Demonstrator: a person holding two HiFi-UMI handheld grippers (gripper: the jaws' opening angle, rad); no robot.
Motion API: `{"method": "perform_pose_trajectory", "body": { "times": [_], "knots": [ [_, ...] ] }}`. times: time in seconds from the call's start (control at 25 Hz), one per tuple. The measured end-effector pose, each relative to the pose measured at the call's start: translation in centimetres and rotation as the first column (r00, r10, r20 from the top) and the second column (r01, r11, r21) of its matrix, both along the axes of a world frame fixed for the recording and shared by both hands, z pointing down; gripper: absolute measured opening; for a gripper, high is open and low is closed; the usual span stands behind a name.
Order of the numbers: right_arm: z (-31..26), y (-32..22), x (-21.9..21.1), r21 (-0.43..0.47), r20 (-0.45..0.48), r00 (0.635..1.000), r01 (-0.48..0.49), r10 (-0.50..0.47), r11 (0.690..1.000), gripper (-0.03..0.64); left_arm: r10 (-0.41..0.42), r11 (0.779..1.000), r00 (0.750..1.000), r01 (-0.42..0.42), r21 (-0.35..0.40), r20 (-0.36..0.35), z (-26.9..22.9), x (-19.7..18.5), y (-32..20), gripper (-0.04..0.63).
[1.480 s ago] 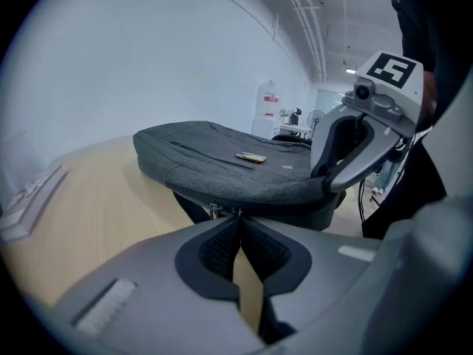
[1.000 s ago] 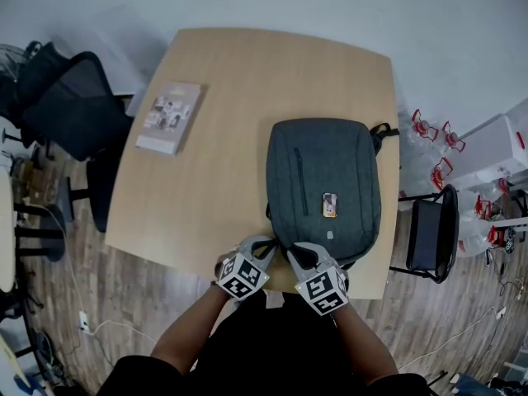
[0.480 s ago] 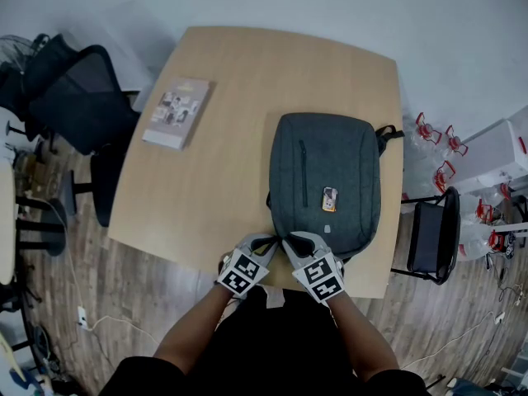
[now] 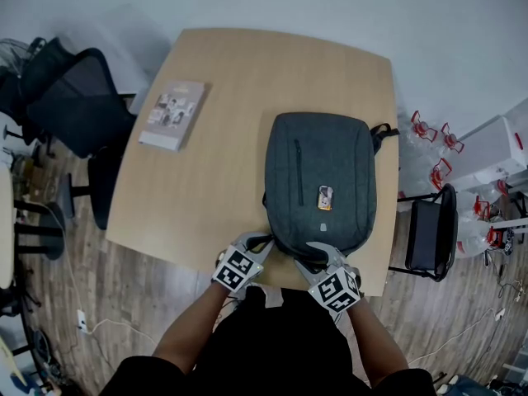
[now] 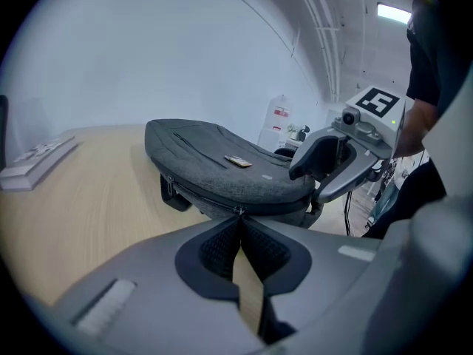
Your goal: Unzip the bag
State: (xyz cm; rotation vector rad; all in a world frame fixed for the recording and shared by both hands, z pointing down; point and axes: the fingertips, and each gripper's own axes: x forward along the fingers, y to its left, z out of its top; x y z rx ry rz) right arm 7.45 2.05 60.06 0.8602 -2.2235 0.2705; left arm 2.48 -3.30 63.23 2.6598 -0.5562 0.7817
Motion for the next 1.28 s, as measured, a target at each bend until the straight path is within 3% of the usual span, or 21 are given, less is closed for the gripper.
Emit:
{"method": "perform_pose_trajectory", "body": {
  "times": [0.2,0.32,0.48,0.88,1.28],
  "knots": [
    [1.6,0.7,1.7,-0.005,-0.116,0.992,0.057,-0.058,0.998,0.176,-0.005,1.000,1.000,0.005,-0.001,0.003,-0.1,-0.6,-0.5,0.026],
    [1.6,0.9,1.4,0.001,-0.148,0.982,0.120,-0.118,0.993,0.092,-0.008,1.000,1.000,0.008,0.007,0.014,-0.3,-0.9,-0.9,0.026],
    [1.1,0.6,0.9,-0.010,-0.124,0.984,0.131,-0.131,0.991,0.054,-0.010,0.999,0.999,0.008,0.043,0.039,-0.7,-1.2,-1.1,0.026],
    [-0.3,-1.7,-0.9,-0.034,-0.026,0.999,0.038,-0.039,0.999,0.043,-0.021,0.992,0.992,0.005,0.129,0.121,-2.3,-2.4,-1.4,0.026],
    [-1.1,-5.1,-4.1,-0.054,0.037,0.999,-0.038,0.040,0.998,0.041,-0.040,0.993,0.995,0.029,0.118,0.096,-3.3,-2.1,-0.1,0.026]
  ]
}}
